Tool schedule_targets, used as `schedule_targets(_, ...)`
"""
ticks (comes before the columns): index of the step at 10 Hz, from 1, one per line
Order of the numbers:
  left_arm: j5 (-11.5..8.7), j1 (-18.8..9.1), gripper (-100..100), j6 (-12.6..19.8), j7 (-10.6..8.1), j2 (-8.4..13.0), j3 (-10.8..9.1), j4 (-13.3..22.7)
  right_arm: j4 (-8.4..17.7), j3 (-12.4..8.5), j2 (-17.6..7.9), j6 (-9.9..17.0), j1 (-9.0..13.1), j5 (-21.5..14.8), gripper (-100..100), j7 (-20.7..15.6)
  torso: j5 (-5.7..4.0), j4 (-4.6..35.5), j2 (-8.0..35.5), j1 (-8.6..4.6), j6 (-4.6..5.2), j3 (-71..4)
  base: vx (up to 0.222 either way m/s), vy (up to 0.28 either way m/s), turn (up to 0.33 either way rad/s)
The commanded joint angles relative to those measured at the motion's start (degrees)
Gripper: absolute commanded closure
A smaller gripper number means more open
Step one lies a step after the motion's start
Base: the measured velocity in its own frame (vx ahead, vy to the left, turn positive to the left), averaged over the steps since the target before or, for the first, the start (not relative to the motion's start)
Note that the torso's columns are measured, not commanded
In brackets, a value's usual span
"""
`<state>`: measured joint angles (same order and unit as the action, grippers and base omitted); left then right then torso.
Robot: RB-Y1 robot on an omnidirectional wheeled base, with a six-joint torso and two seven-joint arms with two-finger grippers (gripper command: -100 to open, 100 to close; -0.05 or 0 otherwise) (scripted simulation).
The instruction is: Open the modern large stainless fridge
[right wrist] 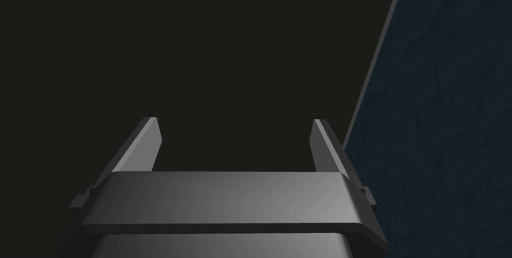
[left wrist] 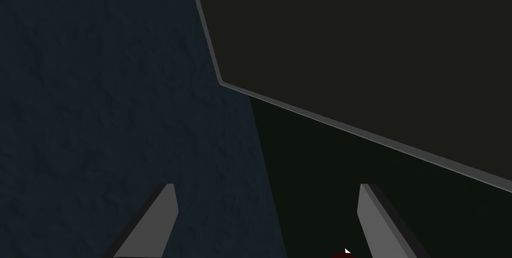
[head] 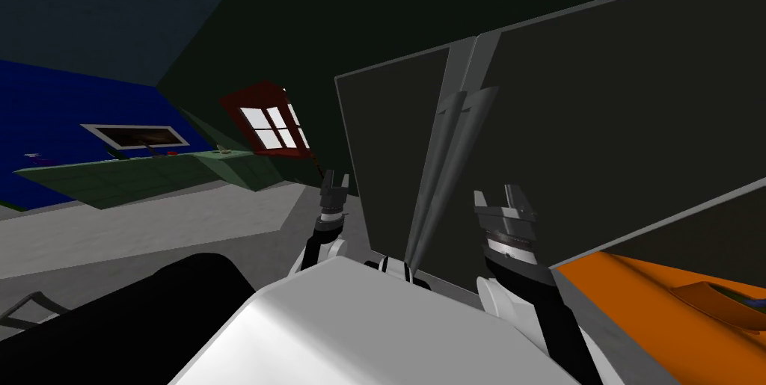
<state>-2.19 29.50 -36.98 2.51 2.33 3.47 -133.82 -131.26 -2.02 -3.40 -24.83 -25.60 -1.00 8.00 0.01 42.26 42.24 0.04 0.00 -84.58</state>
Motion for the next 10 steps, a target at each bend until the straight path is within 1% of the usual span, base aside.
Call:
schedule_targets(1, 0.0, 0.0, 0, 0.0, 0.0, 0.0, 0.0, 0.0, 0.3, -0.76, -4.2, 0.31, 0.38, -1.39, -100, 0.69, 0.0, 0.02, 0.03, -0.02, -0.01, 0.0, 0.023, 0.036, -0.097)
schedule_targets(2, 0.0, 0.0, 0, 0.0, 0.0, 0.0, 0.0, 0.0, 0.3, -0.76, -4.77, 0.31, 0.38, -1.39, -100, 0.69, -0.01, 0.02, 0.02, -0.04, 0.0, -0.01, 0.017, 0.031, -0.043)
schedule_targets(3, 0.0, 0.0, 0, 0.0, 0.0, 0.0, 0.0, 0.0, 0.59, -1.31, -7.02, 0.47, 0.7, -2.54, -100, 1.15, -0.02, 0.03, 0.05, -0.06, -0.02, 0.01, 0.012, 0.041, -0.128)
schedule_targets(4, 0.0, 0.0, 0, 0.0, 0.0, 0.0, 0.0, 0.0, 0.59, -1.31, -7.42, 0.47, 0.7, -2.54, -100, 1.15, -0.01, 0.03, 0.06, -0.03, 0.01, 0.02, 0.01, 0.04, -0.047)
schedule_targets(5, 0.0, -0.01, 0, 0.0, 0.0, 0.0, 0.0, 0.0, 0.9, -1.94, -9.75, 0.66, 1.04, -3.84, -100, 1.66, -0.01, 0.03, 0.07, -0.03, -0.02, 0.02, 0.015, 0.047, -0.088)
schedule_targets(6, 0.0, 0.0, 0, 0.0, 0.0, 0.0, 0.0, 0.0, 1.21, -2.64, -11.42, 0.86, 1.42, -5.29, -100, 2.21, 0.0, 0.03, 0.04, -0.02, 0.0, 0.01, 0.032, 0.072, -0.295)
schedule_targets(7, 0.0, 0.0, 0, 0.0, 0.0, 0.0, 0.0, 0.0, 1.21, -2.64, -12.81, 0.86, 1.42, -5.29, -100, 2.21, 0.01, 0.01, -0.01, 0.05, -0.02, -0.02, 0.021, 0.058, 0.027)
schedule_targets(8, 0.0, 0.0, 0, 0.0, 0.0, 0.0, 0.0, 0.0, 1.52, -3.4, -14.68, 1.08, 1.82, -6.87, -100, 2.81, 0.0, 0.02, 0.02, -0.03, -0.01, -0.01, 0.021, 0.061, -0.141)
schedule_targets(9, 0.0, 0.0, 0, 0.0, 0.0, 0.0, 0.0, 0.0, 1.52, -3.4, -15.55, 1.08, 1.82, -6.87, -100, 2.81, -0.01, 0.03, 0.05, -0.05, 0.03, 0.01, 0.014, 0.05, -0.089)
schedule_targets(10, 0.0, 0.0, 0, 0.0, 0.0, 0.0, 0.0, 0.0, 1.83, -4.21, -17.68, 1.3, 2.24, -8.56, -100, 3.45, -0.03, 0.03, 0.07, -0.09, -0.01, 0.03, 0.018, 0.058, -0.151)
